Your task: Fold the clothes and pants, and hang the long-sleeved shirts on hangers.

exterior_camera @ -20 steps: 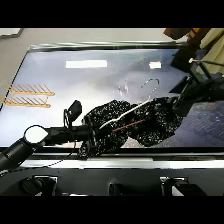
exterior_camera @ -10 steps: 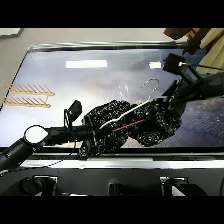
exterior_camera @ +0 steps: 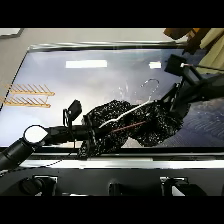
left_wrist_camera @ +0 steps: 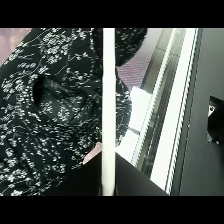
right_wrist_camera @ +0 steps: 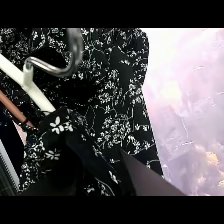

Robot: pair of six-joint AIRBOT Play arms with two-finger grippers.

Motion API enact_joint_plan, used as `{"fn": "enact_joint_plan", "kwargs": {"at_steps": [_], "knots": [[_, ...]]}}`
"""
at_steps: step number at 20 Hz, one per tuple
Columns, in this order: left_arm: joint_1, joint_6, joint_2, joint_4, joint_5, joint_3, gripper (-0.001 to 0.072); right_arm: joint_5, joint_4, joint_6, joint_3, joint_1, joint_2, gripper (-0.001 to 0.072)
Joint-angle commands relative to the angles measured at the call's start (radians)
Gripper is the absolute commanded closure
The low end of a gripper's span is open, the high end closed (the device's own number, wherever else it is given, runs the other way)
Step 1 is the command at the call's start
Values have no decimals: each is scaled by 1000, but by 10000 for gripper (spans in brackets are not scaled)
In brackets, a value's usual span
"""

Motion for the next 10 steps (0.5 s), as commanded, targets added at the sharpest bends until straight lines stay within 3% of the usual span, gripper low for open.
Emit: {"fn": "enact_joint_plan", "kwargs": {"at_steps": [1, 2, 6, 7, 10], "knots": [[1, -2, 0, -3, 33, 1, 681, 22, -5, 2, 0, 1, 45, 677], [1, -12, 0, -3, 40, 1, 642, 25, -17, 2, 0, 1, 62, 677], [1, -126, 0, -3, 144, 1, 140, 33, -65, 16, 0, 1, 128, 679], [1, -164, 1, -3, 181, 1, 85, 32, -75, 26, 0, 1, 143, 679], [1, -190, 3, -3, 256, 1, 85, 34, -92, 33, 0, 1, 170, 680]]}}
